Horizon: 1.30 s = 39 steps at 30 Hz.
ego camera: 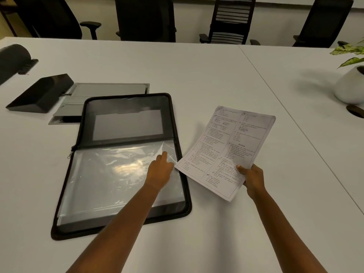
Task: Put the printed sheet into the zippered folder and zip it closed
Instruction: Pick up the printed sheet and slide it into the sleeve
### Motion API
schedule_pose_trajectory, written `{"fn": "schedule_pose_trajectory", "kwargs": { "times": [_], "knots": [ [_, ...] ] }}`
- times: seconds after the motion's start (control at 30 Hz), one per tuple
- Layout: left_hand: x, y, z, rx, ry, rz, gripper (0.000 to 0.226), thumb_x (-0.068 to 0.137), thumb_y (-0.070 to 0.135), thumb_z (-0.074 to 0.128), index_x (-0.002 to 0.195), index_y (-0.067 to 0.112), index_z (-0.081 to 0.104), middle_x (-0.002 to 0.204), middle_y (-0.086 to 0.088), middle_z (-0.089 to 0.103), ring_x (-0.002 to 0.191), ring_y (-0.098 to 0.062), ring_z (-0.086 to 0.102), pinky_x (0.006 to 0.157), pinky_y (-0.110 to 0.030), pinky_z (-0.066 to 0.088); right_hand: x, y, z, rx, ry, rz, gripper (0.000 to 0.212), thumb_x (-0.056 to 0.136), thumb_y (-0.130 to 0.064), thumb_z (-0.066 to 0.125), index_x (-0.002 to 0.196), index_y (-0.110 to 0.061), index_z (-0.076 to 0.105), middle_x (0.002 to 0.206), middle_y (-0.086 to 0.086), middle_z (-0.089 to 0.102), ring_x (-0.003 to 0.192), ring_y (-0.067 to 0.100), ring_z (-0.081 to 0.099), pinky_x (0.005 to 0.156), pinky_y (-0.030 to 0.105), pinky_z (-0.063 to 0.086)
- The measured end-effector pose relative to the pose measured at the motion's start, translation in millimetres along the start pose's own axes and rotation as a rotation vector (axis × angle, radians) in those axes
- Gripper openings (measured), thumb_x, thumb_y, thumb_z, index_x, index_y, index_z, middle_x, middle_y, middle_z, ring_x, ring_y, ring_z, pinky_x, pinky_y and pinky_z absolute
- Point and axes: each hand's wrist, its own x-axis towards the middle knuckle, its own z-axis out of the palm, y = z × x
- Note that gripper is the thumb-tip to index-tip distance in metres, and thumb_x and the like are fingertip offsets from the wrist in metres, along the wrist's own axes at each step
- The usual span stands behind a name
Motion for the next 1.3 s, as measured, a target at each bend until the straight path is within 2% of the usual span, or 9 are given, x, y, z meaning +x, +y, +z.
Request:
{"fn": "schedule_pose_trajectory", "kwargs": {
  "times": [0.13, 0.23, 0.43, 0.57, 0.77, 0.87, 1.1, 1.2, 1.3],
  "knots": [
    [-4.9, 2.6, -1.2, 0.020, 0.033, 0.106, 0.029, 0.095, 0.022, 0.048, 0.119, 0.012, 0.061, 0.149, -0.009, 0.033, 0.129, -0.023, 0.042, 0.104, -0.030, 0.040, 1.5, -0.9, 21.1, 0.004, 0.034, 0.022, 0.037, 0.087, 0.002, 0.053, 0.123, -0.002, 0.048, 0.122, 0.020, 0.056, 0.108, 0.043, 0.054, 0.090, 0.052, 0.048],
    [-9.9, 3.9, -1.3, 0.018, 0.043, 0.182, 0.029, 0.094, 0.019, 0.049, 0.120, 0.011, 0.059, 0.149, -0.008, 0.035, 0.128, -0.022, 0.043, 0.104, -0.029, 0.040, 1.5, -0.4, 39.2, 0.039, 0.072, 0.043, 0.038, 0.086, 0.003, 0.053, 0.123, -0.002, 0.049, 0.125, 0.021, 0.056, 0.109, 0.040, 0.055, 0.091, 0.051, 0.050],
    [-21.5, 9.8, -1.8, -0.011, 0.040, 0.251, 0.025, 0.091, 0.015, 0.053, 0.113, 0.010, 0.063, 0.153, -0.006, 0.028, 0.136, -0.024, 0.034, 0.110, -0.032, 0.033, -3.7, 3.6, 74.3, 0.113, 0.179, 0.036, 0.039, 0.088, 0.003, 0.052, 0.126, 0.001, 0.047, 0.127, 0.022, 0.055, 0.113, 0.040, 0.054, 0.097, 0.052, 0.047],
    [-25.8, 9.7, -4.2, -0.041, 0.028, 0.282, 0.023, 0.091, 0.016, 0.053, 0.109, 0.009, 0.066, 0.151, -0.007, 0.033, 0.133, -0.025, 0.038, 0.107, -0.033, 0.036, -8.5, 9.2, 93.6, 0.161, 0.250, 0.031, 0.036, 0.088, 0.003, 0.051, 0.124, 0.001, 0.049, 0.126, 0.023, 0.056, 0.112, 0.040, 0.056, 0.095, 0.049, 0.048],
    [-31.6, 4.7, -6.4, -0.091, -0.009, 0.329, 0.026, 0.091, 0.020, 0.051, 0.111, 0.011, 0.064, 0.138, -0.007, 0.046, 0.120, -0.022, 0.045, 0.096, -0.026, 0.040, -14.6, 20.5, 111.0, 0.230, 0.335, 0.056, 0.037, 0.088, 0.003, 0.051, 0.125, 0.002, 0.049, 0.126, 0.024, 0.056, 0.113, 0.039, 0.055, 0.098, 0.048, 0.046],
    [-35.2, 3.2, -5.2, -0.098, -0.008, 0.359, 0.028, 0.091, 0.024, 0.050, 0.111, 0.010, 0.063, 0.132, -0.009, 0.051, 0.115, -0.024, 0.049, 0.093, -0.028, 0.042, -18.6, 24.2, 112.6, 0.264, 0.338, 0.090, 0.036, 0.090, 0.001, 0.049, 0.126, 0.001, 0.047, 0.127, 0.022, 0.055, 0.112, 0.039, 0.056, 0.096, 0.047, 0.047],
    [-39.0, 2.1, -3.9, -0.070, -0.080, 0.390, 0.032, 0.091, 0.031, 0.049, 0.114, 0.010, 0.059, 0.132, -0.007, 0.049, 0.115, -0.021, 0.047, 0.096, -0.027, 0.039, -24.4, 31.7, 115.3, 0.261, 0.319, 0.193, 0.034, 0.092, -0.004, 0.048, 0.125, 0.001, 0.044, 0.128, 0.021, 0.054, 0.111, 0.036, 0.057, 0.093, 0.042, 0.048],
    [-38.5, 3.7, -3.7, -0.065, -0.086, 0.387, 0.031, 0.093, 0.028, 0.046, 0.115, 0.009, 0.059, 0.132, -0.009, 0.050, 0.114, -0.022, 0.048, 0.096, -0.031, 0.041, -26.6, 37.4, 117.9, 0.295, 0.265, 0.239, 0.034, 0.093, -0.005, 0.046, 0.127, 0.001, 0.043, 0.130, 0.021, 0.053, 0.113, 0.034, 0.055, 0.096, 0.042, 0.046],
    [-39.1, 5.2, -1.6, -0.061, -0.088, 0.377, 0.034, 0.095, 0.029, 0.043, 0.121, 0.011, 0.055, 0.135, -0.007, 0.046, 0.117, -0.020, 0.046, 0.099, -0.028, 0.039, -32.8, 43.9, 119.3, 0.310, 0.148, 0.268, 0.034, 0.093, -0.005, 0.044, 0.127, -0.004, 0.044, 0.124, 0.018, 0.056, 0.100, 0.029, 0.058, 0.092, 0.046, 0.050]
  ]
}}
